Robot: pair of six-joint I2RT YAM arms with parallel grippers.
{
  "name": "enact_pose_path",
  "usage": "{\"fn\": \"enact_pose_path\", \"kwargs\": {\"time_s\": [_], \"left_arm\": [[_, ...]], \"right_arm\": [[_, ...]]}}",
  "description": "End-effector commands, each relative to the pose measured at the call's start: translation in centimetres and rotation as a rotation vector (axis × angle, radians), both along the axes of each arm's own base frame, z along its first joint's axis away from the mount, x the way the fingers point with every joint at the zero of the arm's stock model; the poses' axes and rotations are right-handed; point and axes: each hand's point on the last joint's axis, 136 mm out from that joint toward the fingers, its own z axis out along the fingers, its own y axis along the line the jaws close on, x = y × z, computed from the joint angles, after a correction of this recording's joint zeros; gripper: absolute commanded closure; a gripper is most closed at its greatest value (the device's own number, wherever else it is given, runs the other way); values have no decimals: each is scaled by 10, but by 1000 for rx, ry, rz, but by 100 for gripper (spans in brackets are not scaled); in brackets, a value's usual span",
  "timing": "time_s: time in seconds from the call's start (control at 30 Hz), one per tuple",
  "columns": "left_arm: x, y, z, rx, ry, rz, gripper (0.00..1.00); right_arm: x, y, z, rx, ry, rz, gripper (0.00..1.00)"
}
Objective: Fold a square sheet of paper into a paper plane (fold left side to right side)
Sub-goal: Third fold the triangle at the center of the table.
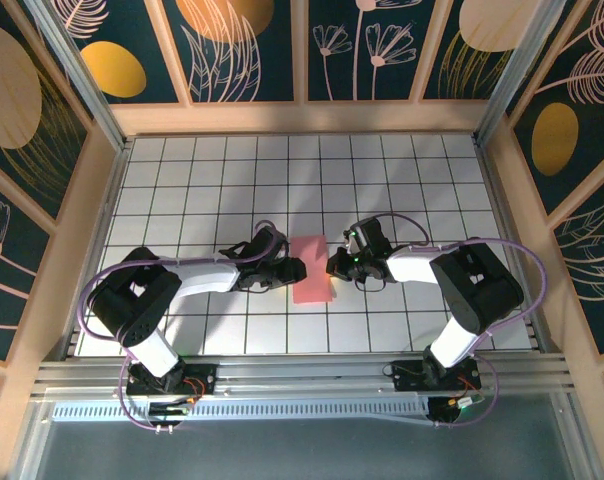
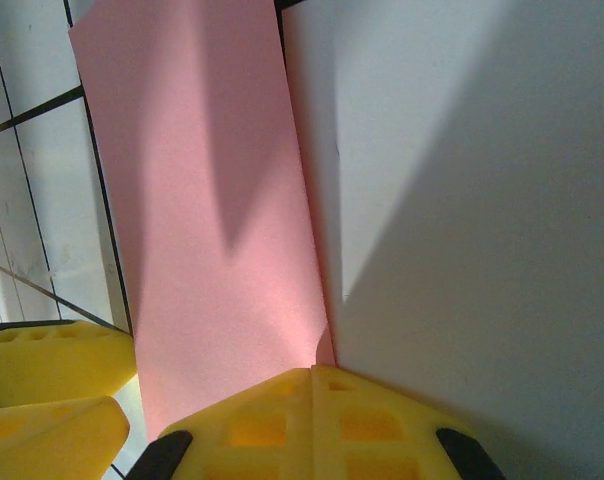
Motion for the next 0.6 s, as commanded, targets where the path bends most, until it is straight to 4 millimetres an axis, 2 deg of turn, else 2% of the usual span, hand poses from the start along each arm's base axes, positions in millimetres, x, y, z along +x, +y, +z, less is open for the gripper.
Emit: {"fn": "enact_pose_path", "kwargs": {"time_s": [0.0, 0.3, 0.57], "left_arm": [[1, 3, 1, 23, 7, -3, 51], [-2, -10, -3, -39, 34, -35, 57], [-5, -20, 2, -101, 44, -55, 61]], "right_arm": [[-6, -9, -13, -70, 17, 0, 100], [-5, -8, -12, -69, 13, 2, 100], [-6, -9, -13, -70, 14, 4, 100]]}}
